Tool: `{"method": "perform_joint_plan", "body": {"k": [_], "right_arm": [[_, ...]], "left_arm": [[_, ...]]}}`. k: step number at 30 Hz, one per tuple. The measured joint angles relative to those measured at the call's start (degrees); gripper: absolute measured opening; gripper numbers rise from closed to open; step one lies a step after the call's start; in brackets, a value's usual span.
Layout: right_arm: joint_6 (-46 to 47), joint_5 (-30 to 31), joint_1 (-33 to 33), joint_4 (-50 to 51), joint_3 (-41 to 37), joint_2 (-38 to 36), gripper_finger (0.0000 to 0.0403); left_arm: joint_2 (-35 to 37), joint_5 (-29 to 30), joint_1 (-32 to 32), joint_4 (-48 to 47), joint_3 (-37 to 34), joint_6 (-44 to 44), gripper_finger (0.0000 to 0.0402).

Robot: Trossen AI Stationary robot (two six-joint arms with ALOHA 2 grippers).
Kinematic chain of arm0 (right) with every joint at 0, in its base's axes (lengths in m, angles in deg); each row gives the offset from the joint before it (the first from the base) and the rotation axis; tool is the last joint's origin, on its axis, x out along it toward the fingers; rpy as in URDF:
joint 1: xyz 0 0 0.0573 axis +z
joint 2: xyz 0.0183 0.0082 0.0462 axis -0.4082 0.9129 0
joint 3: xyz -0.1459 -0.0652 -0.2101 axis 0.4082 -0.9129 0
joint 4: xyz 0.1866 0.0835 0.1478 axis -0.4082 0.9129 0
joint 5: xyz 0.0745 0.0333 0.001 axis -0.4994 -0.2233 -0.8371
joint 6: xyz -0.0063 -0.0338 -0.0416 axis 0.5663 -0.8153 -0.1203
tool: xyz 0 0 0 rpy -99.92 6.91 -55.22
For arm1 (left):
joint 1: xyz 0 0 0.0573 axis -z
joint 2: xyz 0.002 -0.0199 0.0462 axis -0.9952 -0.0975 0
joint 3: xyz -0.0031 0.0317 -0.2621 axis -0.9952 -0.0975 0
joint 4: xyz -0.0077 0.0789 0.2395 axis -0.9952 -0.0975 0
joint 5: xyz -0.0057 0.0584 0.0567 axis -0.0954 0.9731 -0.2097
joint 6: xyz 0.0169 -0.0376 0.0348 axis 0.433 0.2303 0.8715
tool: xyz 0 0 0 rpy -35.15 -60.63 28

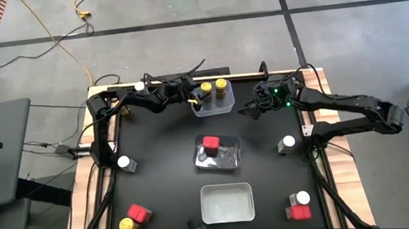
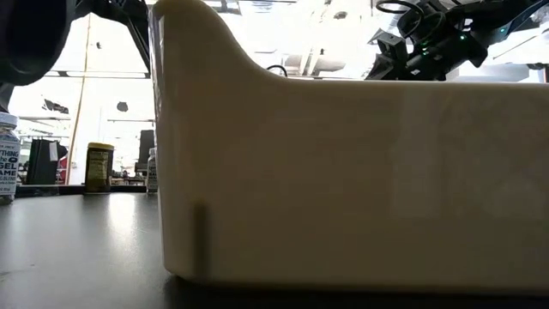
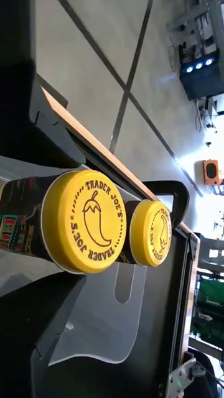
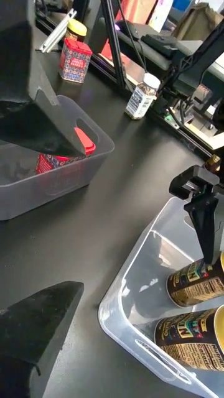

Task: Sort spices by type
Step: Put the right yellow seasoning bottle into the transparent bin, then put the right red seasoning can into the black bin

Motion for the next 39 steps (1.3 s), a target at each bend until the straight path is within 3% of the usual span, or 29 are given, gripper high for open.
{"method": "perform_joint_plan", "body": {"k": [5, 20, 31, 39], "right_arm": [[0.0, 0.0, 0.0, 0.0, 0.0, 0.0, 0.0369], [0.0, 0.0, 0.0, 0.0, 0.0, 0.0, 0.0369], [0.0, 0.0, 0.0, 0.0, 0.0, 0.0, 0.0369], [0.0, 0.0, 0.0, 0.0, 0.0, 0.0, 0.0369]], "left_arm": [[0.0, 0.0, 0.0, -0.1, 0.0, 0.0, 0.0291], [1.2, 0.1, 0.0, 0.7, 0.0, -0.2, 0.0292], [8.3, 0.1, 0.0, -5.1, 0.0, 0.5, 0.0292], [18.0, 0.1, 0.1, -12.5, 0.0, -0.3, 0.0292]]}}
